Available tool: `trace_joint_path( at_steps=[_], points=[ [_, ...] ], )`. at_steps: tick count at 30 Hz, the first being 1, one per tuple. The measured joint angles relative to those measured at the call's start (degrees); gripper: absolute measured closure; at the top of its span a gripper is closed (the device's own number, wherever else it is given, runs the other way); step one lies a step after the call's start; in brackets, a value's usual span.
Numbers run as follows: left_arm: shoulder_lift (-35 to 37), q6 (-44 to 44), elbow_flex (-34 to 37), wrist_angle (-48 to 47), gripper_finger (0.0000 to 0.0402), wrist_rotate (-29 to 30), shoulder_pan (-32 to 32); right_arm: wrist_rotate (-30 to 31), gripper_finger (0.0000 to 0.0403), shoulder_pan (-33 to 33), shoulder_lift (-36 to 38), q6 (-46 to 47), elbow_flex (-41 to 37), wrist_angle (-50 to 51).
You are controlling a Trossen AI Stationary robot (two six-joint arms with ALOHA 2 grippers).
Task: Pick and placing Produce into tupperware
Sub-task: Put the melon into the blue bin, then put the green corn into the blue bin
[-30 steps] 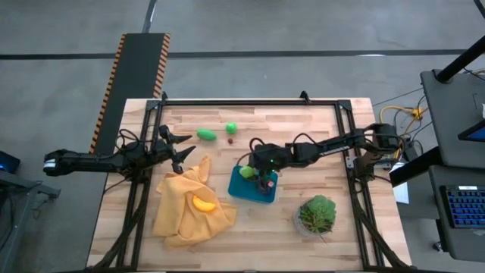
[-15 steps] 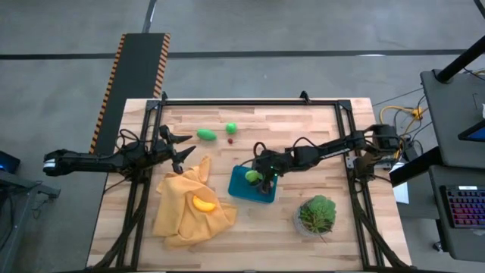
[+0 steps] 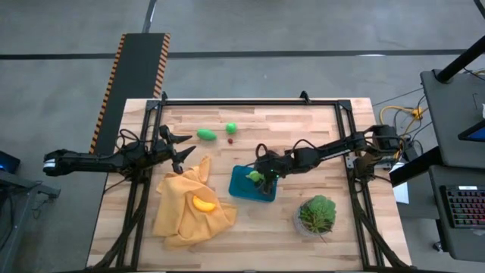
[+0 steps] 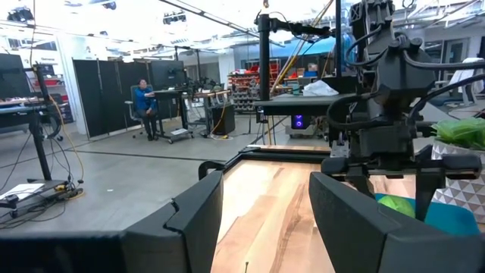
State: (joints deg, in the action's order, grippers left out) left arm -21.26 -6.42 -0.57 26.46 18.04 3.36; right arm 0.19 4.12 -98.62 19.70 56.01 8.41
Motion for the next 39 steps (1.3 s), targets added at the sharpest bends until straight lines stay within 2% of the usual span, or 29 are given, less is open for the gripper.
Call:
trace_joint_path(
  at_steps=[11,19,25,31,33,39],
  points=[
    [0.00,0.00,0.01,0.01,0.0218,-0.01,0.00,-0.02,0.0133,0.00,-0.01,-0.17,0.07,-0.26],
    [0.00,0.00,0.01,0.00,0.0218,-0.01,0.00,0.42,0.0127,0.00,-0.06,-1.96,0.07,-4.72],
    [0.00,-0.02,0.01,0.02,0.0218,-0.01,0.00,7.08,0.0138,-0.32,-0.06,-10.62,0.11,-16.32],
    [0.00,-0.02,0.00,0.02,0.0218,0.01,0.00,21.92,0.0145,-1.13,-0.06,-20.41,0.22,-27.43],
    [0.00,-0.02,-0.01,0.02,0.0218,0.00,0.00,23.69,0.0145,-1.44,-0.06,-23.10,1.05,-28.45],
    [0.00,-0.02,0.01,0.02,0.0218,0.00,0.00,23.86,0.0151,-3.96,-0.06,-24.26,4.33,-26.92]
  ],
)
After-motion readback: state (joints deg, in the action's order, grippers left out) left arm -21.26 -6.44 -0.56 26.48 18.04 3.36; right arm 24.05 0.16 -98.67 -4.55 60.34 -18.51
